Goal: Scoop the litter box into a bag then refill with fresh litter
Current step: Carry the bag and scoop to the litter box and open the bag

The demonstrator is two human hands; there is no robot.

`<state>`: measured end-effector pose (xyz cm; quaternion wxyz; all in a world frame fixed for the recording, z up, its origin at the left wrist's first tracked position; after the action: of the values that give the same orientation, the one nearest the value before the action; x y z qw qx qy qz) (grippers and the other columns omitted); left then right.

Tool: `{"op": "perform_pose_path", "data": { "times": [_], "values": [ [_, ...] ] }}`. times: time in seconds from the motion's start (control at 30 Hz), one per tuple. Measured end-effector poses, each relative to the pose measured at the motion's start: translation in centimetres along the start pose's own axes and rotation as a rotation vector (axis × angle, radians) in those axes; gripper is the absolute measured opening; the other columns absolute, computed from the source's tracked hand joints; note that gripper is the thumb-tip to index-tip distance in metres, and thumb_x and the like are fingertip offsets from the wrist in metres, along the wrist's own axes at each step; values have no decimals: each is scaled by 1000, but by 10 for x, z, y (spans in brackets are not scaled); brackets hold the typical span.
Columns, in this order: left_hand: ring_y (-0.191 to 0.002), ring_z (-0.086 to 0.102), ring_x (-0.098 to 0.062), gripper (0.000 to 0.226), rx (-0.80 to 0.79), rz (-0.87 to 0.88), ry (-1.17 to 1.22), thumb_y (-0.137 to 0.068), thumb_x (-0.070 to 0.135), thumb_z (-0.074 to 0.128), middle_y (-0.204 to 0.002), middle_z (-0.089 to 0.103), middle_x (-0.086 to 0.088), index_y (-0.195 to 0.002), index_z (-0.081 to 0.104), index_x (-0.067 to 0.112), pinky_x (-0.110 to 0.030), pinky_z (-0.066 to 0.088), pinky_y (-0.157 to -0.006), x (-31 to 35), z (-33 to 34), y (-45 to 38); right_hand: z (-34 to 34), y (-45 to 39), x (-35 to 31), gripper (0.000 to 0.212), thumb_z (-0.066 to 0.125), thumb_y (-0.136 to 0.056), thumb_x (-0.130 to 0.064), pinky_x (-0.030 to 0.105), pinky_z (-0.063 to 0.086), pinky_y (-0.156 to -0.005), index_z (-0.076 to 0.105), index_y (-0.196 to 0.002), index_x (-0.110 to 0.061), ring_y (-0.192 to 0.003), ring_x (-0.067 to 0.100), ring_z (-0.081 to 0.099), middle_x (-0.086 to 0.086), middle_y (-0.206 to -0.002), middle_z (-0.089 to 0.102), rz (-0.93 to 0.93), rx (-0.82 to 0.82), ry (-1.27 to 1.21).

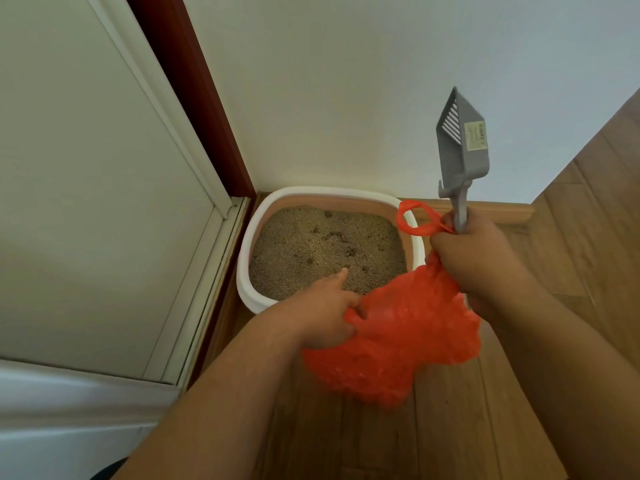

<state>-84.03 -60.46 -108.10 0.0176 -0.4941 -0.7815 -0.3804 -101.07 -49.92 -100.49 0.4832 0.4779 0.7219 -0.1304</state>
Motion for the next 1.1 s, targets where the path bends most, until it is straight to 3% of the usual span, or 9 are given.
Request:
{"op": "perform_pose_path", "data": {
  "times": [0.1, 0.2, 0.3, 0.4, 0.6, 0.73, 0.83, 0.93, 1.1],
  "values": [
    [-138, 49, -21, 35, -7, 27, 27, -100, 32, 61, -153, 51, 1, -135, 66, 30, -34, 43, -110, 2, 1, -1, 2, 0, 3, 12, 56, -97, -19, 31, 44, -48, 58, -88, -12, -57, 18, 56, 8, -71, 65, 33, -28, -58],
    [-111, 64, -15, 21, 183, 28, 120, -100, 29, 63, -121, 70, 6, -117, 75, 26, -35, 53, -97, 4, -15, -2, 0, -2, 5, 15, 57, -98, -23, 37, 52, -54, 58, -91, -10, -61, 20, 59, 8, -73, 62, 28, -14, 21],
    [-99, 60, -6, 10, 418, 65, 182, -93, 23, 72, -108, 59, 11, -102, 71, 28, -34, 53, -92, 4, -37, 1, 1, -4, 4, 12, 62, -89, -26, 42, 52, -65, 56, -89, -15, -73, 24, 58, 6, -84, 60, -48, -6, 272],
    [-96, 57, -3, 29, 491, 108, 202, -86, 7, 69, -109, 51, 13, -103, 63, 30, -31, 52, -86, 3, -46, 6, 4, -1, 1, 40, 72, -74, -43, 51, 52, -89, 50, -100, -23, -105, 25, 53, 1, -111, 52, -88, -8, 608],
    [-106, 58, -10, 69, 415, 122, 192, -80, -11, 56, -130, 49, 13, -135, 58, 31, -38, 55, -90, 7, -46, 4, 17, 17, -32, 69, 77, -65, -70, 49, 46, -102, 53, -115, -29, -120, 21, 51, -10, -113, 53, -379, 4, 530],
    [-104, 55, -8, 75, 429, 142, 282, -77, -13, 56, -124, 52, 11, -139, 58, 28, -23, 51, -88, 3, -47, 7, 39, 32, -35, 33, 83, -80, -32, 14, 47, -64, 58, -100, -39, -79, 0, 60, -22, -84, 61, -417, -181, 298],
    [-107, 53, -6, 74, 422, 104, 307, -80, -11, 59, -119, 47, 16, -142, 56, 28, -15, 45, -81, -10, -48, 9, 55, 19, -16, 31, 74, -90, -26, 15, 39, -44, 48, -75, -20, -45, -1, 48, -19, -51, 56, -316, -278, 200],
    [-124, 51, -12, 77, 363, 109, 136, -82, -7, 60, -132, 45, 14, -152, 46, 23, -16, 38, -91, -16, -52, 3, 65, 1, -9, 20, 68, -95, -25, 27, 59, -65, 58, -88, -9, -61, 4, 68, -8, -72, 73, -284, -399, 374],
    [-146, 39, -18, 107, 241, 127, -102, -83, 22, 78, -169, 13, 6, -164, 7, 26, -26, 33, -109, -21, -33, -17, 82, -22, 24, 30, 74, -90, -20, 40, 60, -87, 61, -117, -15, -91, 17, 71, 5, -104, 72, -242, -596, 490]
  ]
}}
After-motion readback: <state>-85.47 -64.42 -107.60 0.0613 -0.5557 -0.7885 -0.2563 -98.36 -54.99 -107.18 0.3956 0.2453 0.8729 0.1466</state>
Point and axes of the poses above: each hand's wrist, its own y-axis away from the middle knuckle, its own z-axis out of the palm, x = y × z, the point moved 8 cm from there along -y, towards the middle knuckle
